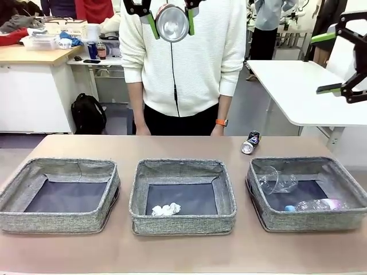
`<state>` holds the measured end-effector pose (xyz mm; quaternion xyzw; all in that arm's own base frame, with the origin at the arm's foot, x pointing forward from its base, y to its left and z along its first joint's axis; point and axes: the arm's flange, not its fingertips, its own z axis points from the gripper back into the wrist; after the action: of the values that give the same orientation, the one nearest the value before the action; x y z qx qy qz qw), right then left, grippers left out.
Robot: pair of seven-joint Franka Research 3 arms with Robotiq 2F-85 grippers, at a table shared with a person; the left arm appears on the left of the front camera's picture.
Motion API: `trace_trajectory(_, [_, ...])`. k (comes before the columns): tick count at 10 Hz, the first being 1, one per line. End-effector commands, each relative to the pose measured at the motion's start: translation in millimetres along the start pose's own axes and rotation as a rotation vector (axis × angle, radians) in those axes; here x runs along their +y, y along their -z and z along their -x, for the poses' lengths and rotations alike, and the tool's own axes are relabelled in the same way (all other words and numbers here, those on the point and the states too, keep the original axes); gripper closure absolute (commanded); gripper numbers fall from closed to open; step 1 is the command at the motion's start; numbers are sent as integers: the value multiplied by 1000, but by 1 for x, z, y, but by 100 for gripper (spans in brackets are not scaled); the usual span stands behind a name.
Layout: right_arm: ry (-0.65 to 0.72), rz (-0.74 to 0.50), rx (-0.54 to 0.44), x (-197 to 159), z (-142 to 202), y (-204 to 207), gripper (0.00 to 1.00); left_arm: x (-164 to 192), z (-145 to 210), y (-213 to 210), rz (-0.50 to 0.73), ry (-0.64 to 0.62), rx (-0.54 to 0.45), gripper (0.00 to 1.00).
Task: Sort the waste into the appropriate baskets.
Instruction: Pick up the waste item pointed out by the person, then place the picked waste into the Fabric basket indicated by the person.
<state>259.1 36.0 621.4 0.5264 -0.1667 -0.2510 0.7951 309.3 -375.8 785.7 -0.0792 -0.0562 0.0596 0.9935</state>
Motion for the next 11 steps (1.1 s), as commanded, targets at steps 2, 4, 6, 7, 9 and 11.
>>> trace_trajectory(2, [-15, -20, 13, 2, -4, 1, 0, 2, 4, -1, 3, -13, -13, 43])
trace_trajectory(4, [-15, -20, 13, 2, -4, 1, 0, 2, 4, -1, 3, -13, -13, 43])
trace_trajectory(6, [-15, -20, 13, 2, -4, 1, 0, 2, 4, -1, 3, -13, -13, 43])
trace_trajectory(7, [-15, -20, 13, 2, -4, 1, 0, 2, 4, -1, 3, -13, -13, 43])
trace_trajectory(9, [-15, -20, 13, 2, -4, 1, 0, 2, 4, -1, 3, -13, -13, 43])
trace_trajectory(11, [-15, -20, 13, 2, -4, 1, 0, 2, 4, -1, 3, -13, -13, 43])
